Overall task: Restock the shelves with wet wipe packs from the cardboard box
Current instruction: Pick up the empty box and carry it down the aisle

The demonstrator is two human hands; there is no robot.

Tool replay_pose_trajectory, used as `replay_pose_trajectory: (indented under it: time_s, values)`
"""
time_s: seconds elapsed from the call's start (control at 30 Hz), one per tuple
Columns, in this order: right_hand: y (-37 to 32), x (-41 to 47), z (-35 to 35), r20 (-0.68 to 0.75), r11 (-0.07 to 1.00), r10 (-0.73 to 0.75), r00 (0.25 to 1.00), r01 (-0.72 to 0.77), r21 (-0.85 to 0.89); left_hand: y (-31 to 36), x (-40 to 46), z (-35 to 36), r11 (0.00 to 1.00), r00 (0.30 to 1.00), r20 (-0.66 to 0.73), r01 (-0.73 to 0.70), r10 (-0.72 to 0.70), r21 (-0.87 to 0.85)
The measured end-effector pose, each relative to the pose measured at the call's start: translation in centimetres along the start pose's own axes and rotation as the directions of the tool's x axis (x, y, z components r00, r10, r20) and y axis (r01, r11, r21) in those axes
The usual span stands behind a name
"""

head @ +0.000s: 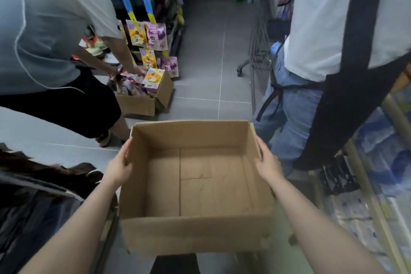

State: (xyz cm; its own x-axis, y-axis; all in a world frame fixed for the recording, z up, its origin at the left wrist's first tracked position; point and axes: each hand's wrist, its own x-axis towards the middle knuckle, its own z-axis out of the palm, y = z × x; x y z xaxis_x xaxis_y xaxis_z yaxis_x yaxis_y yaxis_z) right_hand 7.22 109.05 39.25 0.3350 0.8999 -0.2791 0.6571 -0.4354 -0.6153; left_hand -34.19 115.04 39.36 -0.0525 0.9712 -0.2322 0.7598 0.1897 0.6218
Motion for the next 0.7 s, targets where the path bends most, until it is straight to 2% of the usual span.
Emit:
replay_pose_trajectory:
  time_s: [0.13, 0.37, 0.47, 0.7]
  values:
    - [-5.1, 8.8, 1.6, -0.033, 0.997, 0.071, 0.997, -0.072, -0.023, 1.7, 12.0, -1.5, 1.0, 1.0, 0.006, 0.005, -0.005, 0.014]
    - [-13.3, 23.3, 1.6, -0.107, 0.984, 0.179, 0.978, -0.179, 0.005, 8.3, 32.7, -4.9, 0.976, 0.994, 0.064, -0.102, 0.091, 0.194]
    - [-15.4, 29.3, 0.9, -0.102, 0.972, 0.234, 0.967, -0.23, 0.051, 11.6, 41.1, -4.6, 0.964, 0.993, 0.095, -0.097, 0.076, 0.247]
    - [-18.9, 47.7, -1.1, -0.18, 0.96, 0.28, 0.943, -0.279, 0.028, 19.0, 59.9, -2.4, 0.948, 0.969, 0.149, -0.226, 0.196, 0.223]
